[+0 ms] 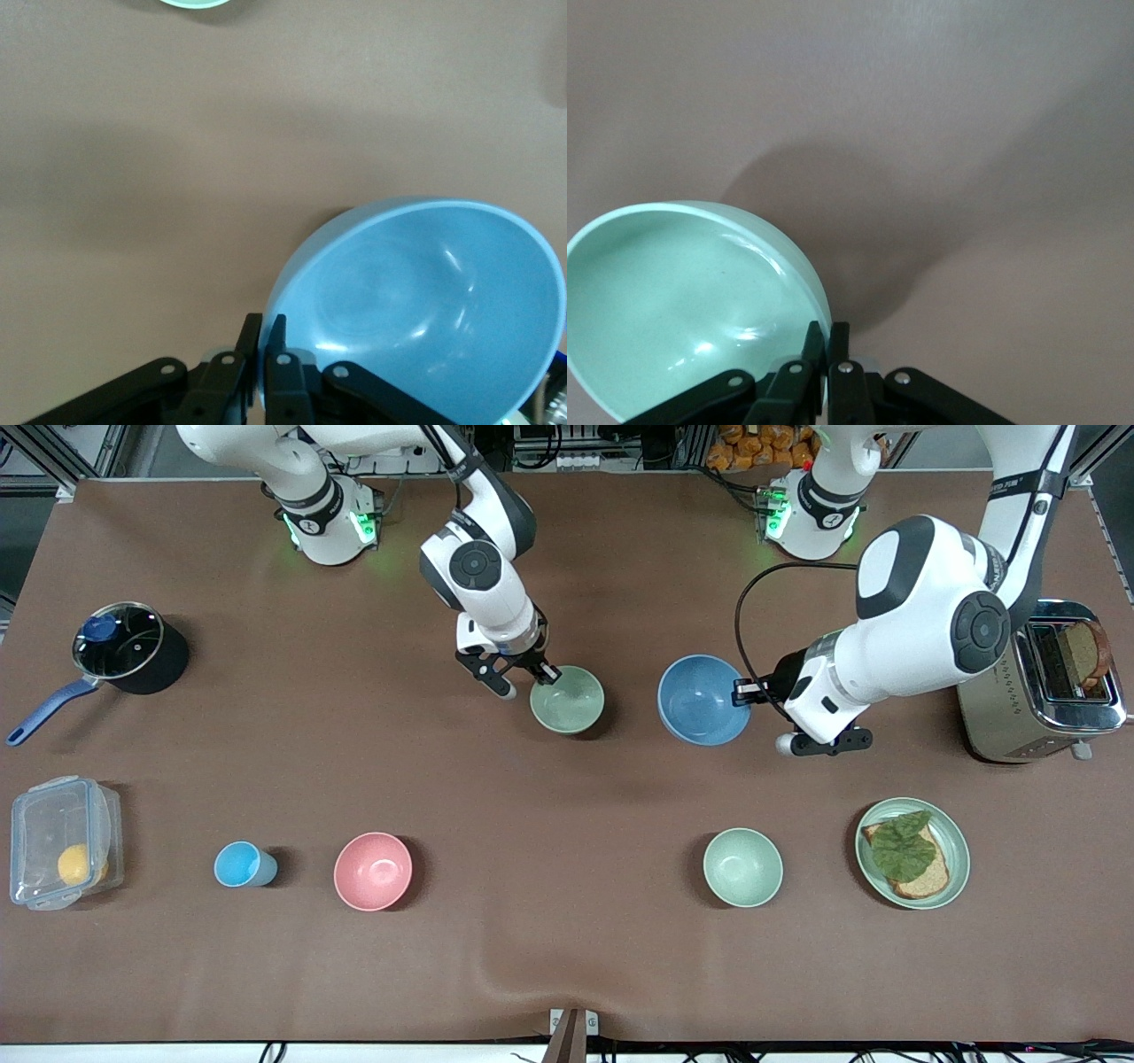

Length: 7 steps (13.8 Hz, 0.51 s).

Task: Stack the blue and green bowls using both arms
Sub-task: 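Carry both bowls toward the table middle with the left and right grippers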

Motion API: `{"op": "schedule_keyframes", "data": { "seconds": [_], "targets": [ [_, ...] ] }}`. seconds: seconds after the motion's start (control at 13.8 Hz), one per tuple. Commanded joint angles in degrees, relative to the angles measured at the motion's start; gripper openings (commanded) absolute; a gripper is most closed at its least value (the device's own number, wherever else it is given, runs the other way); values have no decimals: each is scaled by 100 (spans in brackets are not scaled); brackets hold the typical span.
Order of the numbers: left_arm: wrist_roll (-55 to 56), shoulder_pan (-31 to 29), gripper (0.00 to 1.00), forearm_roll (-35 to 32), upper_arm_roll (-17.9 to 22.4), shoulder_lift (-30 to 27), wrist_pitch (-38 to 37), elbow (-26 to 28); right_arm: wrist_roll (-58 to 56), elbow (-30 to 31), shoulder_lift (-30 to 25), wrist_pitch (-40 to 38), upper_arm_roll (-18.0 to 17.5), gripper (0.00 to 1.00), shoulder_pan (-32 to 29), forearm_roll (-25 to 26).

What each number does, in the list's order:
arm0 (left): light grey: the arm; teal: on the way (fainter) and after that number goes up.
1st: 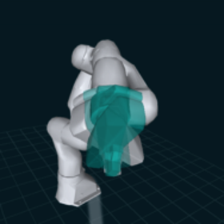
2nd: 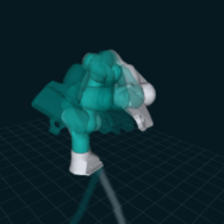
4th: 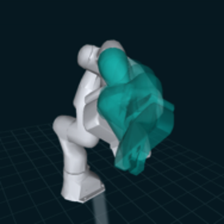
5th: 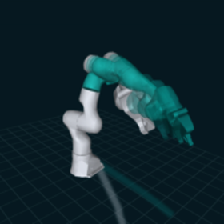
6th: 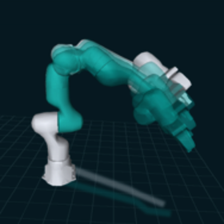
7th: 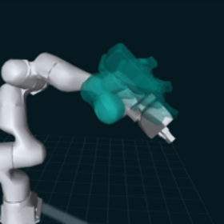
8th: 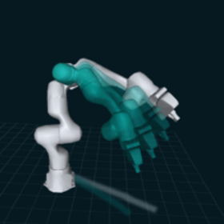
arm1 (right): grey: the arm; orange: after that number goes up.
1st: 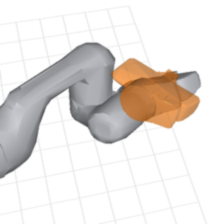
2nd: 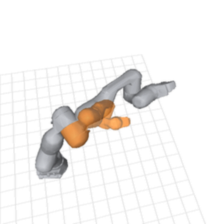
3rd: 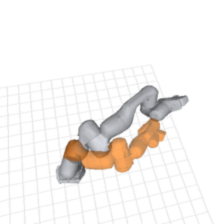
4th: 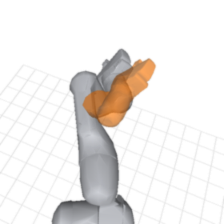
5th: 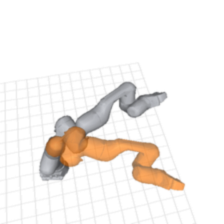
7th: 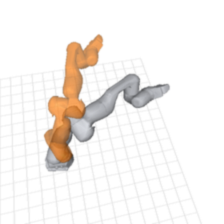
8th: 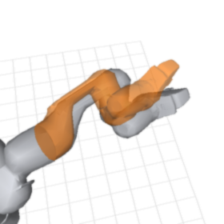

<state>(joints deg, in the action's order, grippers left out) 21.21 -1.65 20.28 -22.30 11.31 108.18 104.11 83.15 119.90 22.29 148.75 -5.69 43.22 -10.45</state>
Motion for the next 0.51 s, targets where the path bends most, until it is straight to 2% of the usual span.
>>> {"op": "schedule_keyframes", "data": {
  "seconds": [0.0,0.43],
  "targets": [
    [120,6,0,-130,-29,29,89,13,219,-221,100,5,59,0,99,-89],
    [199,-46,0,-323,-29,214,274,4,782,-449,389,75,59,0,178,-71]
  ]
}}
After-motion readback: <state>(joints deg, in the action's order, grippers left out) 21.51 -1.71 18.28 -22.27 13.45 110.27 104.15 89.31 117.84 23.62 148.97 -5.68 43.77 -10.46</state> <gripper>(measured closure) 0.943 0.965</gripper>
